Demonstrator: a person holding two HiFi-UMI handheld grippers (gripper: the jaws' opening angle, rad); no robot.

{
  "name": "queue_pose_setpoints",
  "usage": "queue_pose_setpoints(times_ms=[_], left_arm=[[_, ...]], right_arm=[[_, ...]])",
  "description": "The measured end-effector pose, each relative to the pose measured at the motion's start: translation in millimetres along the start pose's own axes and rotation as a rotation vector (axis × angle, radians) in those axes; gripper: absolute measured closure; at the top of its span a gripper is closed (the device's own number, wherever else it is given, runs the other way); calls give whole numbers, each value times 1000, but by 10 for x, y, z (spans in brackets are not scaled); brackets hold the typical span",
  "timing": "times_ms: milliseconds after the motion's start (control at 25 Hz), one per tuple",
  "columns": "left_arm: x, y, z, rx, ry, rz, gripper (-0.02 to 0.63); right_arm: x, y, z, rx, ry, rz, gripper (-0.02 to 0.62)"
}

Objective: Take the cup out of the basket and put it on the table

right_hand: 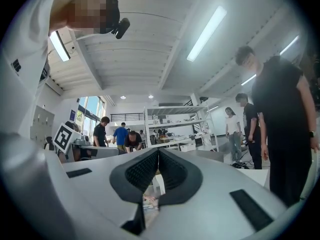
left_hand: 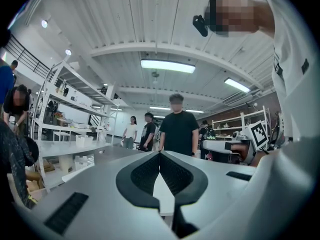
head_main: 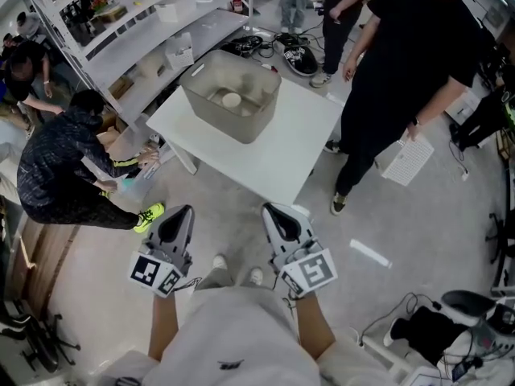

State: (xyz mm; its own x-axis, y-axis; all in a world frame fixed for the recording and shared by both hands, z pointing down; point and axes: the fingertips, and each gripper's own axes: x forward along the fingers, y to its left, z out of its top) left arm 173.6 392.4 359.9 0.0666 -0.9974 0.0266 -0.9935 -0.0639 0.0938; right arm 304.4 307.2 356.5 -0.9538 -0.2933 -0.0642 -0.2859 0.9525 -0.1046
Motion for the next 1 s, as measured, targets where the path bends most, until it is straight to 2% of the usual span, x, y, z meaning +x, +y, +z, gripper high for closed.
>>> queue_pose_setpoints(times_ms=[360,720,1000], left_arm=[[335,174,-3,5,1,9,596],[851,898,46,-9,0,-41,597],[1301,1688,159,-22,3,-104,596]], right_arm=[[291,-292,51,-1,-22,1,588],[1084,-554,-61,-45,11,-15,588],[1936,-766,-40,-46,27,-78,588]])
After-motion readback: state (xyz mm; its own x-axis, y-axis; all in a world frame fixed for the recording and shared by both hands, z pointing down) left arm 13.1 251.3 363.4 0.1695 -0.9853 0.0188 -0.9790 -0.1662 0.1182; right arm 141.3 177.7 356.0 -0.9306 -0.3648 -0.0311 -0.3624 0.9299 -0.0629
